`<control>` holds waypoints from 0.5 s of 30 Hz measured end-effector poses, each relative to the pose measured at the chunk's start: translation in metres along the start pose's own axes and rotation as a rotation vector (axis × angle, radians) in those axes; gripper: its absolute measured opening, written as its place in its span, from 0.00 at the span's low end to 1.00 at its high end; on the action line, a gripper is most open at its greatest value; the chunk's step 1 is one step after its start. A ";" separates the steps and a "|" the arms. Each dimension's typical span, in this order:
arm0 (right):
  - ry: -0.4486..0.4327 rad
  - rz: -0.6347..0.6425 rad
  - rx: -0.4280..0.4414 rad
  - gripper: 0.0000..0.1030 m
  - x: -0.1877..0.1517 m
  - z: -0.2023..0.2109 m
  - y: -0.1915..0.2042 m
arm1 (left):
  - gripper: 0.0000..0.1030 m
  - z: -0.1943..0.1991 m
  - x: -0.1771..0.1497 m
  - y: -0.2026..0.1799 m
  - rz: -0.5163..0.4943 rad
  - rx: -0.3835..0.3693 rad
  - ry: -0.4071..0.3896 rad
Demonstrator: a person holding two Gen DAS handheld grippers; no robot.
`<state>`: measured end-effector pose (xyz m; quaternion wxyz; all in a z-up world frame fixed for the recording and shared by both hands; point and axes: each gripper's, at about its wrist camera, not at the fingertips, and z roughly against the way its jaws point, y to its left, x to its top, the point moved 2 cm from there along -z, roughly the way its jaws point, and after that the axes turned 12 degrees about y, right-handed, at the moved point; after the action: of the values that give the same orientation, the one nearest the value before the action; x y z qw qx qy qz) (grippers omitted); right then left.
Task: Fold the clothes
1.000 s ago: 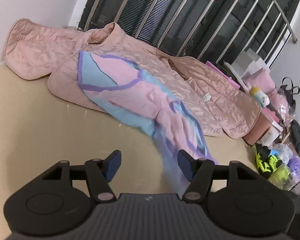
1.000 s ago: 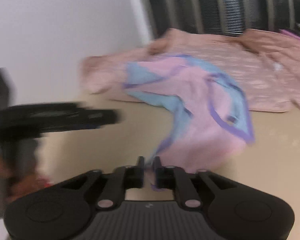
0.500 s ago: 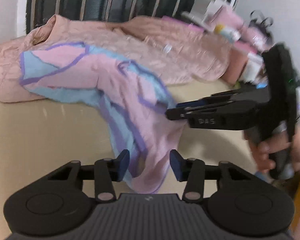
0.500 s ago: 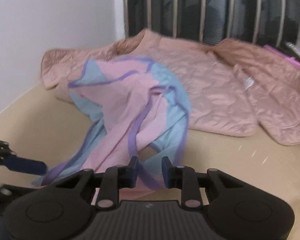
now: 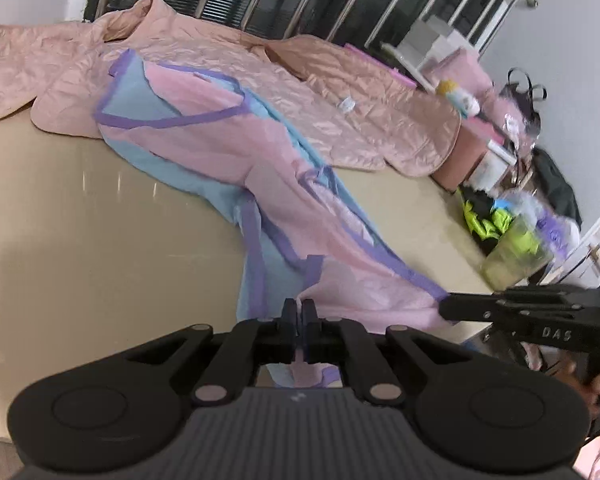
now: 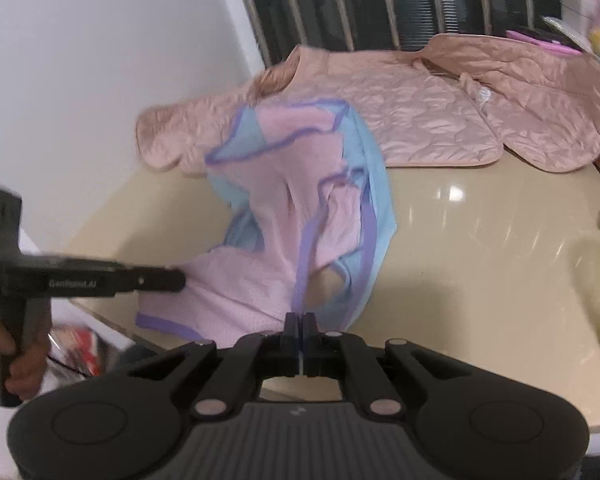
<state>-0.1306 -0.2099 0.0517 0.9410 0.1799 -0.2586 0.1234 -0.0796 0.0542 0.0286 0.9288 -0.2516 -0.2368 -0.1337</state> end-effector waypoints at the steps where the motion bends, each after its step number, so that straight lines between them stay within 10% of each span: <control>1: -0.004 -0.002 0.000 0.04 0.001 -0.002 -0.001 | 0.02 0.000 0.001 0.001 0.003 0.012 -0.004; 15: -0.221 0.037 -0.265 0.08 0.117 -0.055 -0.006 | 0.10 -0.017 0.071 0.014 0.154 0.181 -0.190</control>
<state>-0.0060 -0.1769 0.0682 0.9199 0.0618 -0.3778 0.0850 -0.0072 0.0478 0.0461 0.9286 -0.1959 -0.3147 -0.0157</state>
